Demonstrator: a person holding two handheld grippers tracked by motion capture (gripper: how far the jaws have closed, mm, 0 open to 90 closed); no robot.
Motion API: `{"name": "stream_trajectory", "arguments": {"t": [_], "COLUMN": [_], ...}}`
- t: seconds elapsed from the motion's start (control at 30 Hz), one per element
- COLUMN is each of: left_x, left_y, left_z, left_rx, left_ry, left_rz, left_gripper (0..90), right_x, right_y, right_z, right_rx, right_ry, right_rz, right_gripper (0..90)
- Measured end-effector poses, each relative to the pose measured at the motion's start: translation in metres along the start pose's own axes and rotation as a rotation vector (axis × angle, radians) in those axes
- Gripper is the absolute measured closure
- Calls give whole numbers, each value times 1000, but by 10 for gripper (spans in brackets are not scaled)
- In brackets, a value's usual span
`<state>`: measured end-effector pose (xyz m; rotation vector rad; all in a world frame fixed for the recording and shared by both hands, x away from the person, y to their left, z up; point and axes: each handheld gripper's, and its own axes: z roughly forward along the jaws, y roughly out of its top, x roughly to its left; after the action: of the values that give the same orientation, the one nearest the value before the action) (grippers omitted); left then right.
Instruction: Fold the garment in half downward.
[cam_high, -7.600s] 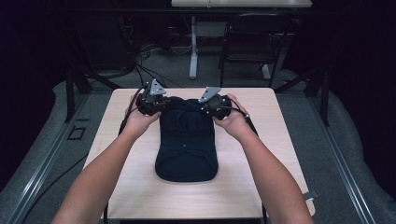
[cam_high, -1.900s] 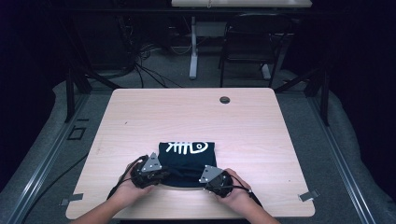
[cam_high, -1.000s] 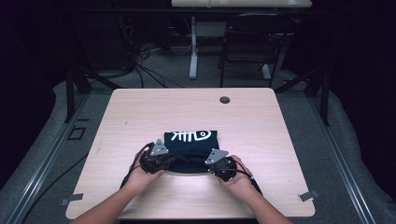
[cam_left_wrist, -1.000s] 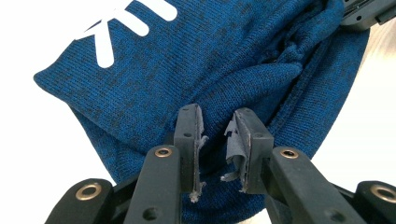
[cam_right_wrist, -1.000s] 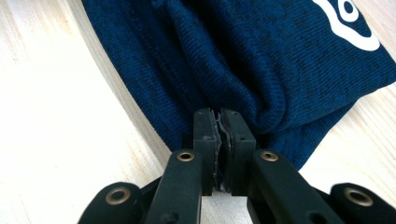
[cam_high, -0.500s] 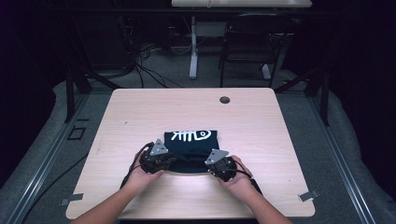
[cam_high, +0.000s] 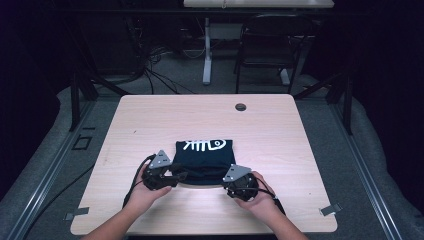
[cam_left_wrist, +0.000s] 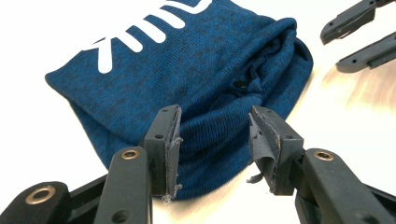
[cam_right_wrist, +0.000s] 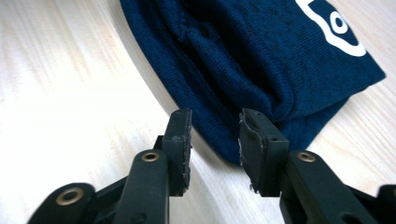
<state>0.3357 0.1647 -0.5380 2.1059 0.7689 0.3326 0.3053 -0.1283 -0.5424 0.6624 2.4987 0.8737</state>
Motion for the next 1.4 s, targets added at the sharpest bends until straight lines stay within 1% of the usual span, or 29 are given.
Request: {"name": "stream_trajectory", "arguments": {"t": [0.1,0.13,0.17,0.2,0.27,0.3,0.33,0.37,0.4,0.5,0.6,0.7,0.73,0.83,0.87,0.93,0.97,1.07,1.13,1.17,1.2,1.27,1.3,1.33,1.4], "left_x": [0,0,1,1,3,3,4,6,8,12,16,19,21,25,26,28,28,31,32,32,31,29,29,28,27], "left_y": [-4,-6,-8,-10,-15,-17,-19,-22,-24,-33,-42,-47,-49,-54,-55,-58,-60,-63,-65,-65,-64,-63,-63,-62,-63], "left_z": [-8,-10,-12,-15,-19,-20,-22,-24,-26,-31,-35,-40,-41,-40,-38,-36,-35,-32,-30,-30,-30,-31,-31,-33,-33], "left_rx": [3,4,4,4,5,7,4,1,-2,-15,-15,-9,-8,-3,-2,6,6,11,16,17,20,18,18,18,18], "left_ry": [20,24,29,28,33,36,43,45,45,41,46,71,60,47,42,49,51,62,67,70,75,90,90,101,103], "left_rz": [8,7,1,-7,-21,-35,-40,-50,-65,-115,-139,-138,-142,-157,-162,-154,-153,-158,-169,-168,-161,-140,-140,-123,-121], "left_gripper": [540,540,539,538,535,532,528,528,527,526,526,521,519,516,515,515,515,513,513,513,513,510,509,509,509], "right_x": [2,3,3,2,3,3,3,3,3,3,3,2,1,1,1,1,1,1,0,-1,-1,-3,-3,-3,-4], "right_y": [-3,-4,-5,-7,-10,-12,-13,-15,-17,-21,-26,-32,-33,-37,-38,-39,-40,-42,-44,-46,-47,-49,-50,-51,-52], "right_z": [-8,-10,-13,-16,-20,-23,-25,-27,-29,-34,-37,-39,-39,-38,-37,-36,-35,-33,-30,-29,-27,-25,-24,-23,-23], "right_rx": [-8,-20,-17,-14,-31,-25,-24,-34,-33,-30,-27,-15,-12,-18,-23,-29,-31,-21,-17,-14,-14,-11,-11,-18,-15], "right_ry": [-4,-8,-9,-5,-16,-19,-20,-20,-14,-18,-23,-30,-32,-32,-39,-41,-49,-70,-72,-69,-73,-73,-78,-75,-73], "right_rz": [7,22,21,24,46,50,58,76,81,97,109,123,127,148,157,165,170,153,165,167,178,181,192,196,199], "right_gripper": [620,615,611,602,589,583,580,578,574,564,555,548,546,542,542,540,540,539,536,535,535,535,535,535,535]}}
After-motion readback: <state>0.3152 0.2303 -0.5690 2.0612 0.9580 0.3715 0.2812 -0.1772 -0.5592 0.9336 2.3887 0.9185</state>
